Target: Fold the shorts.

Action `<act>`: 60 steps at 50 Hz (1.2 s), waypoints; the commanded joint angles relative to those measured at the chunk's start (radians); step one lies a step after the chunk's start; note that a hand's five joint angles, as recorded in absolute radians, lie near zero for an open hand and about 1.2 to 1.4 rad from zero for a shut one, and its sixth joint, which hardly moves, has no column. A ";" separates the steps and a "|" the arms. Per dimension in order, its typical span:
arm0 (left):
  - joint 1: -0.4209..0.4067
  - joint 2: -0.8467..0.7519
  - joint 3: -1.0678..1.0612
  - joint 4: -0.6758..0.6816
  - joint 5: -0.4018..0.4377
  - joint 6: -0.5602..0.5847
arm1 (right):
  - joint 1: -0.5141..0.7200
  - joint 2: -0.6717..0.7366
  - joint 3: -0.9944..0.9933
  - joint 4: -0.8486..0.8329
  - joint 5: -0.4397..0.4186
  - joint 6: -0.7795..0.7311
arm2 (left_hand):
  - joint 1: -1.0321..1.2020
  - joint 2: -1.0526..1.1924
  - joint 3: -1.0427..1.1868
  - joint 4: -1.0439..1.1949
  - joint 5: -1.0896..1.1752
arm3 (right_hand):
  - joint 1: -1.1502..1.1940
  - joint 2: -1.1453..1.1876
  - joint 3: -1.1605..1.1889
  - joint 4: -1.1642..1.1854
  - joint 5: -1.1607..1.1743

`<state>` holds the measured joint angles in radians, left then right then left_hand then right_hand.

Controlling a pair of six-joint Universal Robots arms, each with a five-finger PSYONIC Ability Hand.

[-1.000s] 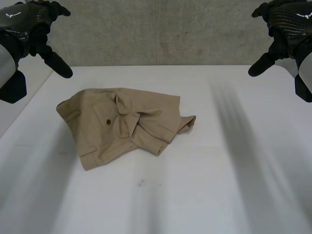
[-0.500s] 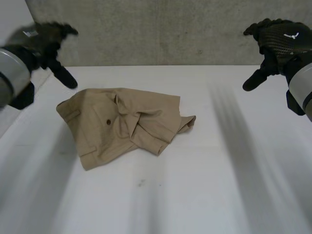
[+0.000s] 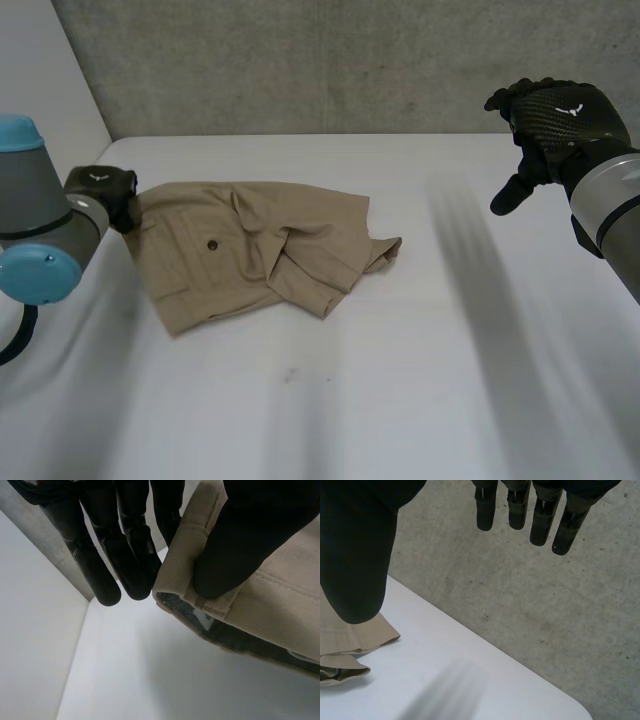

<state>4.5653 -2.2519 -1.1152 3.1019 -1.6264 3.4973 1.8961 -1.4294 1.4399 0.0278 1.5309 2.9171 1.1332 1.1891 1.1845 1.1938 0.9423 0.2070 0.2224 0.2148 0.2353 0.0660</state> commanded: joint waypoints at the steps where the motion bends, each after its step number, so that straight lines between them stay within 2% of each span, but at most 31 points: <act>1: 0.041 0.096 0.046 0.098 -0.045 0.003 | 0.000 0.000 -0.001 0.000 0.000 -0.015 | 0.263 0.207 0.212 0.202 0.279 | -0.032 -0.048 -0.040 -0.061 -0.066; 5: 0.076 0.196 0.063 0.256 -0.160 0.012 | 0.000 0.001 -0.003 -0.002 0.000 -0.015 | 0.263 0.207 0.212 0.202 0.279 | -0.032 -0.048 -0.040 -0.061 -0.066; 8: 0.077 0.250 0.093 0.387 -0.214 0.051 | 0.000 0.003 -0.001 -0.002 0.000 -0.015 | 0.263 0.207 0.212 0.202 0.279 | -0.032 -0.048 -0.040 -0.061 -0.066; 11: 0.063 0.287 0.112 0.463 -0.225 0.094 | 0.000 0.003 -0.001 0.000 0.000 -0.015 | 0.263 0.207 0.212 0.202 0.279 | -0.032 -0.048 -0.040 -0.061 -0.066; 14: -0.006 0.328 0.130 0.512 -0.224 0.123 | 0.000 0.003 -0.001 0.000 -0.002 -0.015 | 0.263 0.207 0.212 0.202 0.279 | -0.032 -0.048 -0.040 -0.061 -0.066; 15: -0.064 0.331 0.136 0.515 -0.221 0.124 | 0.000 0.003 -0.001 0.000 -0.002 -0.015 | 0.263 0.207 0.212 0.202 0.279 | -0.032 -0.048 -0.040 -0.061 -0.066; 18: -0.149 0.325 0.135 0.514 -0.208 0.126 | 0.000 0.003 -0.001 0.000 -0.002 -0.015 | 0.263 0.207 0.212 0.202 0.279 | -0.032 -0.048 -0.040 -0.061 -0.066; 21: -0.271 0.293 0.089 0.511 -0.138 0.124 | 0.000 0.001 -0.001 0.000 -0.002 -0.019 | 0.263 0.207 0.212 0.202 0.279 | -0.032 -0.048 -0.040 -0.061 -0.066; 24: -0.354 0.243 0.052 0.509 -0.102 0.123 | 0.000 0.001 -0.001 0.000 -0.002 -0.026 | 0.263 0.207 0.212 0.202 0.279 | -0.032 -0.048 -0.040 -0.061 -0.066; 25: -0.408 0.206 0.032 0.509 -0.089 0.124 | 0.000 0.001 -0.001 0.000 -0.002 -0.029 | 0.263 0.207 0.212 0.202 0.279 | -0.032 -0.048 -0.040 -0.061 -0.066; 33: -0.641 -0.003 -0.034 0.466 -0.089 0.126 | -0.002 -0.002 -0.001 0.000 -0.003 -0.030 | 0.263 0.207 0.212 0.202 0.279 | -0.032 -0.048 -0.040 -0.061 -0.066; 40: -0.764 -0.124 -0.061 0.423 -0.087 0.118 | -0.008 -0.003 -0.003 0.000 -0.003 -0.030 | 0.263 0.207 0.212 0.202 0.279 | -0.032 -0.048 -0.040 -0.061 -0.066; 44: -0.805 -0.146 -0.061 0.422 -0.087 0.112 | -0.009 -0.002 -0.003 -0.002 -0.003 -0.030 | 0.263 0.207 0.212 0.202 0.279 | -0.032 -0.048 -0.040 -0.061 -0.066; 55: -0.841 -0.138 -0.061 0.429 -0.082 0.065 | -0.006 0.000 -0.001 -0.002 -0.002 -0.030 | 0.263 0.207 0.212 0.202 0.279 | -0.032 -0.048 -0.040 -0.061 -0.066; 58: -0.841 -0.135 -0.064 0.425 -0.081 0.052 | -0.008 0.000 -0.003 -0.002 -0.002 -0.030 | -0.479 -0.535 -0.531 -0.540 -0.463 | -0.032 -0.048 -0.040 -0.061 -0.066; 59: -0.842 -0.132 -0.066 0.425 -0.081 0.049 | -0.009 0.000 -0.003 -0.002 -0.002 -0.030 | -0.909 -0.965 -0.961 -0.970 -0.893 | -0.032 -0.048 -0.040 -0.061 -0.066; 60: -0.842 -0.129 -0.066 0.425 -0.081 0.048 | -0.009 0.000 -0.003 -0.002 0.000 -0.032 | -0.925 -0.981 -0.977 -0.986 -0.909 | -0.032 -0.048 -0.040 -0.061 -0.066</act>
<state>3.7235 -2.3926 -1.1774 3.5280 -1.7094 3.5643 1.8884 -1.4297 1.4383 0.0261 1.5292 2.8869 0.7552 0.7915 0.8170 0.8126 0.6331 0.2070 0.2224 0.2148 0.2353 0.0660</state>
